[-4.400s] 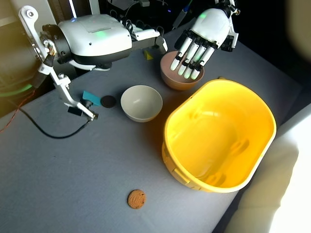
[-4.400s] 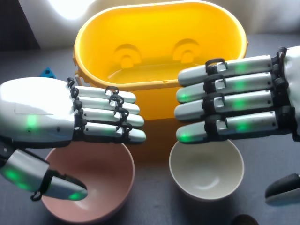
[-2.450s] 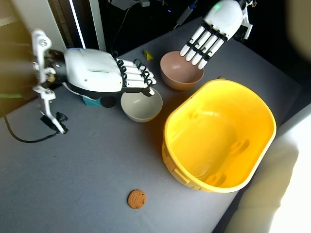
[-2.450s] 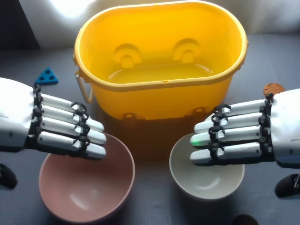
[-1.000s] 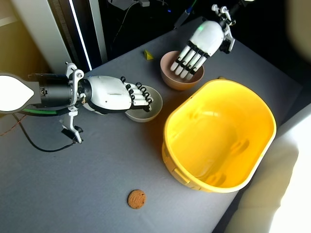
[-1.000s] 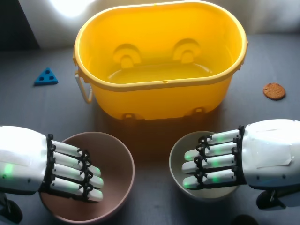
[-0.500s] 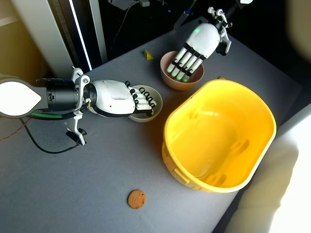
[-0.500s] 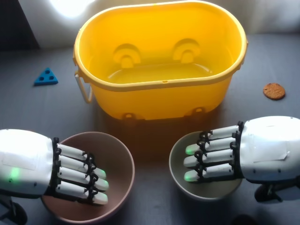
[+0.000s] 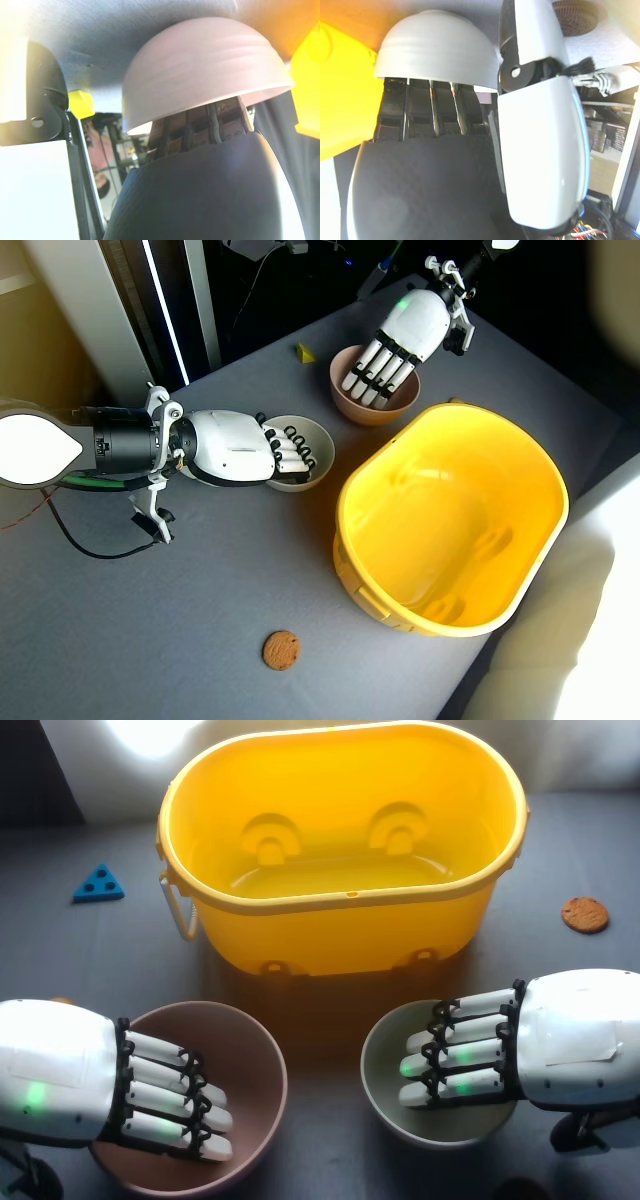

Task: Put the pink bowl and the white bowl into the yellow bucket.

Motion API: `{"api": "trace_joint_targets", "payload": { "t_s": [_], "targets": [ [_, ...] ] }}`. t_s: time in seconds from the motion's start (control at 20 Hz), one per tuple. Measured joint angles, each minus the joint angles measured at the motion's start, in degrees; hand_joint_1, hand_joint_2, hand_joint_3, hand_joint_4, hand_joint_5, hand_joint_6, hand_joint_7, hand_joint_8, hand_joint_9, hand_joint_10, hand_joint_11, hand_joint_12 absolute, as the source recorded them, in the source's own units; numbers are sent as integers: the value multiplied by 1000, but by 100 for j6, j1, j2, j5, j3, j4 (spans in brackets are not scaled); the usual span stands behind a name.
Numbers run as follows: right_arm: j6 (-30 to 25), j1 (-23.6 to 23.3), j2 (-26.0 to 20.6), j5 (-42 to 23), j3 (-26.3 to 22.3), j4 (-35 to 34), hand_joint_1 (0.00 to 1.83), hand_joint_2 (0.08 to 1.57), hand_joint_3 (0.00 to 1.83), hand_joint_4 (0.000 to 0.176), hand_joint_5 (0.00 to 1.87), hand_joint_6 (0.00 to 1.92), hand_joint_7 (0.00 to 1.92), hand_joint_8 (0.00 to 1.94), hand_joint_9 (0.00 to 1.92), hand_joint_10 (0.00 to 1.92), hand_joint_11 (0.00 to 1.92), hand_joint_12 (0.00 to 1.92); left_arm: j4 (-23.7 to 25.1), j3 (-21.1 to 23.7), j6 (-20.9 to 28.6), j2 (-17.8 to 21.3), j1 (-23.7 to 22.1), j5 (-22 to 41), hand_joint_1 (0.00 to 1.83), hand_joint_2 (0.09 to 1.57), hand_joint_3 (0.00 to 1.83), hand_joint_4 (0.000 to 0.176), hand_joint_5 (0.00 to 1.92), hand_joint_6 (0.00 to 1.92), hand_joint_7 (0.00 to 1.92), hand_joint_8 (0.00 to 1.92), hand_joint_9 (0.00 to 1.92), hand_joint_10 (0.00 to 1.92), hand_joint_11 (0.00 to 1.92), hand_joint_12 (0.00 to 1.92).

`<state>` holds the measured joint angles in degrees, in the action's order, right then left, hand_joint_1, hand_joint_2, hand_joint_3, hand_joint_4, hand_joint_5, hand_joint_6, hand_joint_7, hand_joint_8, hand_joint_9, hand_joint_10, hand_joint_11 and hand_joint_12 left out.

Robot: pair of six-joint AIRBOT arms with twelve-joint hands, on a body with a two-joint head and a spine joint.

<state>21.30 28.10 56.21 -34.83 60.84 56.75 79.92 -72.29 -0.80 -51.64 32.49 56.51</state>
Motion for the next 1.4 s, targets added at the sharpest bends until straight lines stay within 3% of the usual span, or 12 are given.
{"api": "trace_joint_targets", "payload": {
  "t_s": [0.35, 0.5, 0.75, 0.8, 0.85, 0.9, 0.95, 1.0, 1.1, 1.25, 1.3, 1.4],
  "targets": [
    [46, 7, 0, 0, 11, -2, 1219, 1012, 9, 0, 170, 9, 132, 8, 130, 28, 0, 930, 0, 7, -33, 0, 0, -7, 1117, 1077, 22, 0, 157, 16, 170, 14, 163, 18, 0, 856],
    [48, 7, 0, 0, 11, -2, 1268, 1087, 10, 0, 305, 22, 318, 21, 297, 58, 0, 1156, 0, 7, -44, 0, 0, -4, 1220, 1173, 12, 0, 489, 57, 527, 34, 511, 84, 47, 1241],
    [52, 42, 0, -2, 11, 0, 1312, 1099, 3, 0, 545, 54, 582, 38, 515, 99, 111, 1288, -2, 28, -55, 0, 0, -9, 1248, 1164, 0, 0, 744, 105, 734, 75, 735, 151, 278, 1239],
    [52, 42, 0, -9, 11, -17, 1348, 1086, 0, 0, 792, 49, 853, 30, 770, 124, 356, 1299, -50, 31, -57, 0, 0, 2, 1328, 1180, 0, 0, 760, 1217, 883, 1074, 866, 1056, 553, 1174],
    [55, 42, 0, -35, 11, -17, 1359, 1096, 2, 0, 843, 46, 907, 29, 828, 130, 425, 1291, -109, 37, -70, 0, 0, 42, 1352, 1174, 0, 0, 752, 1266, 885, 1106, 850, 1227, 580, 1189],
    [57, 42, 0, -101, 11, -46, 1340, 1158, 0, 0, 804, 1184, 977, 899, 830, 1084, 627, 1222, -144, 46, -68, 2, 0, 76, 1367, 1139, 0, 0, 841, 1167, 950, 1010, 883, 1204, 661, 1160],
    [61, 39, 0, -138, 11, -70, 1356, 1166, 0, 0, 782, 1253, 952, 981, 787, 1306, 652, 1238, -146, 46, -70, 0, 0, 92, 1369, 1136, 0, 0, 853, 1153, 951, 995, 888, 1214, 682, 1160],
    [63, 39, 0, -199, 11, -90, 1396, 1110, 0, 0, 901, 1055, 1055, 810, 895, 1181, 790, 1287, -144, 46, -72, 0, 0, 96, 1378, 1106, 0, 0, 904, 1062, 1018, 889, 955, 1135, 769, 1133],
    [61, 39, 0, -240, 9, -81, 1490, 1082, 0, 0, 955, 901, 987, 839, 1073, 892, 832, 1524, -157, 46, -72, 0, 0, 111, 1377, 1115, 0, 0, 854, 1070, 1020, 921, 946, 1183, 763, 1209],
    [72, 35, -2, -323, 9, -101, 1495, 1065, 0, 0, 1029, 793, 995, 800, 1094, 850, 888, 1480, -155, 46, -72, 2, 0, 129, 1376, 1116, 1, 0, 864, 1083, 1015, 946, 918, 1185, 717, 1209],
    [70, 35, -7, -352, 9, -101, 1410, 1068, 4, 0, 1011, 866, 1005, 830, 1084, 979, 893, 1227, -155, 46, -72, 2, 0, 131, 1377, 1114, 0, 0, 872, 1082, 1026, 928, 918, 1173, 709, 1207],
    [74, -13, -46, -404, 9, -13, 1385, 1088, 0, 0, 983, 929, 961, 909, 1052, 1063, 892, 1156, -140, 46, -70, 2, -15, 146, 1377, 1113, 0, 0, 880, 1070, 1026, 932, 915, 1177, 708, 1207]
  ]
}}
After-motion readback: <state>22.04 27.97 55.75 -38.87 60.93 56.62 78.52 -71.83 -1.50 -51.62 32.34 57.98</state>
